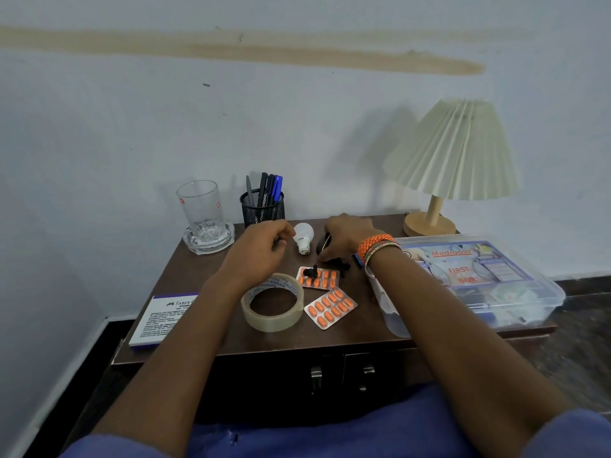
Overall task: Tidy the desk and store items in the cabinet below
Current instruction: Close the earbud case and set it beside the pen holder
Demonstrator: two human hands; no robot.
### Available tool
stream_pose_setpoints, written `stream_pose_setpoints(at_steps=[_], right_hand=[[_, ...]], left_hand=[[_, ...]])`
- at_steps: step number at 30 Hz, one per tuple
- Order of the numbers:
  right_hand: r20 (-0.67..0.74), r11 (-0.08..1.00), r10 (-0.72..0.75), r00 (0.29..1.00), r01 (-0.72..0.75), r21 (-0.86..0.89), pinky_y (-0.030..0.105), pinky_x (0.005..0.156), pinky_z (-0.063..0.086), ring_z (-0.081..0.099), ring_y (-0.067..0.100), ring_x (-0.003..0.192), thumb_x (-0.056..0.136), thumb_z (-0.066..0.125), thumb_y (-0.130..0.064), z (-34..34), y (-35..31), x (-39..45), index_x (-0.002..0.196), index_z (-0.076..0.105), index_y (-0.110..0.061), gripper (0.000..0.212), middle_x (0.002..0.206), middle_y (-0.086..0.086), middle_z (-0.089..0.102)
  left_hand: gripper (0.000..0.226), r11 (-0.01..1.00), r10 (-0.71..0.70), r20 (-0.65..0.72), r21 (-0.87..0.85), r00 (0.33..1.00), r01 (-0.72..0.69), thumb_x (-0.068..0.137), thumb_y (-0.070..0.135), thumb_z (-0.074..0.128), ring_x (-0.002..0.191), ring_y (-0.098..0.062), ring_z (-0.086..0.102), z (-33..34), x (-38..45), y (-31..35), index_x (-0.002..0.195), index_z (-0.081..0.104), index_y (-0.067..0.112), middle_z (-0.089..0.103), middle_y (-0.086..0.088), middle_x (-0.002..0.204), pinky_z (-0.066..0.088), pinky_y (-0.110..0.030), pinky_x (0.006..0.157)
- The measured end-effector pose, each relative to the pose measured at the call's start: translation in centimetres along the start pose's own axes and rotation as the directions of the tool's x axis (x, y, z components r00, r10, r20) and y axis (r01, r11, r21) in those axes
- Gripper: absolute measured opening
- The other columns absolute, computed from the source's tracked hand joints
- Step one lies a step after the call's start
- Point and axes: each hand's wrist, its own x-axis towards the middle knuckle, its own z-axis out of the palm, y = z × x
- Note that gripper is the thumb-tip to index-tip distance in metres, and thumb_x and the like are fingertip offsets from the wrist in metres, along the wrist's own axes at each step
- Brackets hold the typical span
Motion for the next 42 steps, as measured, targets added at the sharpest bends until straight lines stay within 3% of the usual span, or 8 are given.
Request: stream_pose_setpoints(at_steps=[3,7,11,20,23,31,34,42], right_hand=[[-0.222,0.998,-0.012,0.975,0.026,0.062,0.040,0.086,0.048,0.057,0.027,0.104,0.074,0.069,-0.051,-1.0,-0.2,-0.1,0.117,0.051,-0.014,0.060,0.116,0.009,0.055],[-0.556,0.955,0.005,0.831,0.160,0.248,0.038,0.079,0.051,0.056,0.024,0.098,0.073,0.068,-0.055,-3.4,-1.9,-1.3,0.119,0.049,-0.014,0.064,0.114,0.007,0.050],[-0.701,0.834,0.112,0.704,0.317,0.452,0.029,0.071,0.047,0.053,0.016,0.092,0.072,0.071,-0.057,-5.0,-3.9,-3.1,0.114,0.049,-0.015,0.063,0.109,0.002,0.051],[-0.543,0.537,0.184,0.819,0.379,0.754,0.016,0.059,0.044,0.052,0.009,0.076,0.074,0.077,-0.041,-4.7,-4.7,-5.1,0.098,0.039,-0.013,0.054,0.089,-0.001,0.054],[-0.515,0.464,0.180,0.838,0.389,0.796,0.031,0.064,0.056,0.058,0.016,0.077,0.078,0.076,-0.034,-4.7,-4.7,-5.3,0.098,0.040,-0.010,0.047,0.082,-0.007,0.050],[-0.536,0.412,0.051,0.843,0.472,0.780,0.032,0.068,0.060,0.068,0.024,0.084,0.084,0.070,-0.014,-4.8,-4.0,-5.2,0.093,0.053,-0.010,0.020,0.097,0.011,0.065],[-0.550,0.429,0.011,0.835,0.493,0.757,0.018,0.069,0.054,0.066,0.015,0.082,0.081,0.073,-0.013,-5.2,-3.4,-5.2,0.095,0.056,-0.013,0.022,0.095,0.005,0.068],[-0.493,0.376,-0.081,0.866,0.485,0.790,0.015,0.073,0.053,0.061,0.008,0.075,0.077,0.075,-0.004,-5.4,-2.0,-5.5,0.113,0.060,-0.009,0.038,0.097,0.005,0.067]], left_hand=[[0.020,0.962,-0.171,-0.150,-0.238,0.974,0.133,0.092,0.008,0.052,0.083,0.000,0.056,-0.7,0.3,0.8,0.105,0.065,0.016,0.066,0.000,0.098,0.039,-0.011,0.069],[0.019,0.707,-0.435,-0.140,-0.665,0.890,0.241,0.090,0.017,0.056,0.080,-0.006,0.057,-2.2,0.8,2.0,0.108,0.063,0.020,0.067,-0.003,0.110,0.043,-0.021,0.060],[0.027,0.604,-0.345,-0.093,-0.783,0.934,0.146,0.093,0.010,0.053,0.103,-0.016,0.061,-3.1,0.6,3.5,0.108,0.060,0.031,0.065,0.009,0.111,0.051,-0.028,0.064],[0.033,0.697,-0.266,-0.186,-0.715,0.946,0.055,0.087,0.013,0.063,0.101,-0.018,0.065,-2.4,-0.6,4.7,0.117,0.055,0.022,0.066,0.003,0.107,0.057,-0.040,0.076],[0.035,0.680,-0.303,-0.177,-0.728,0.936,0.083,0.087,0.018,0.063,0.097,-0.018,0.066,-1.9,-0.7,4.5,0.121,0.056,0.016,0.068,0.002,0.102,0.057,-0.042,0.080],[0.022,0.477,-0.405,-0.173,-0.878,0.898,0.047,0.089,0.012,0.060,0.107,-0.020,0.064,-2.3,-0.6,3.4,0.111,0.057,0.012,0.067,-0.004,0.106,0.058,-0.025,0.076],[0.024,0.492,-0.365,-0.200,-0.871,0.909,0.006,0.088,0.006,0.059,0.107,-0.017,0.063,-2.6,-0.6,3.6,0.110,0.055,0.013,0.066,-0.001,0.106,0.058,-0.025,0.079],[0.028,0.579,-0.257,-0.218,-0.815,0.942,-0.031,0.088,-0.001,0.059,0.104,-0.019,0.064,-2.8,-0.8,3.6,0.112,0.053,0.012,0.067,-0.008,0.108,0.057,-0.023,0.077]])
